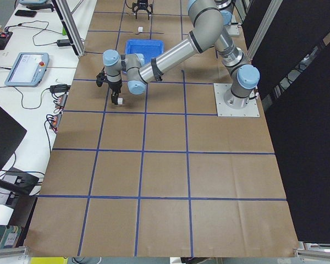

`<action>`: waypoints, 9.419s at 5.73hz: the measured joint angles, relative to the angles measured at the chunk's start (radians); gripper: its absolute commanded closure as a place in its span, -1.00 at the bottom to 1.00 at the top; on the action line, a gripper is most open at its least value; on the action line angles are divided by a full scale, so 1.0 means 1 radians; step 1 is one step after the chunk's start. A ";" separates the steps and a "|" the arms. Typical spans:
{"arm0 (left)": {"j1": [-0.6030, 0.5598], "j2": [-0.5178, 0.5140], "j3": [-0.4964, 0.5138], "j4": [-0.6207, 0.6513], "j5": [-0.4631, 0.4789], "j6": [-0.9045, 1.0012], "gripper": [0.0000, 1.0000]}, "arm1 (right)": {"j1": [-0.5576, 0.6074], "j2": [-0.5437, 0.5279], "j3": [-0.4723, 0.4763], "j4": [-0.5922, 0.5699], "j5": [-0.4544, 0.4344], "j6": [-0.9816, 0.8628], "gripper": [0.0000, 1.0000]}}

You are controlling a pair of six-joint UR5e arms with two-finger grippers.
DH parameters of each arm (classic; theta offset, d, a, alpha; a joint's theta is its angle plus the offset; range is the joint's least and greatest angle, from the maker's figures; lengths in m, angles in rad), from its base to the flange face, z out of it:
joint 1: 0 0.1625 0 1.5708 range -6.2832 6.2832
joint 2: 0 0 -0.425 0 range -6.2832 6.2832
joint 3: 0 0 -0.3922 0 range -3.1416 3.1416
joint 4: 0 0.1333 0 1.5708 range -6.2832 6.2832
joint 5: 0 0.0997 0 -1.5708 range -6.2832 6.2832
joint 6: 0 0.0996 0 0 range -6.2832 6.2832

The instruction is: Assemble white blocks and place on blue tray

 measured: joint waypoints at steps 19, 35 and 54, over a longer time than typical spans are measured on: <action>-0.484 0.124 -0.190 0.029 -0.091 0.960 -1.00 | -0.007 -0.194 0.068 0.000 -0.020 -0.051 0.57; -0.311 0.694 -0.061 -0.544 -0.016 -0.370 -1.00 | 0.499 0.137 0.051 -0.527 0.005 0.542 0.54; -0.254 0.701 -0.049 -0.608 -0.022 -0.264 -1.00 | 0.521 0.153 0.045 -0.583 0.005 0.673 -0.40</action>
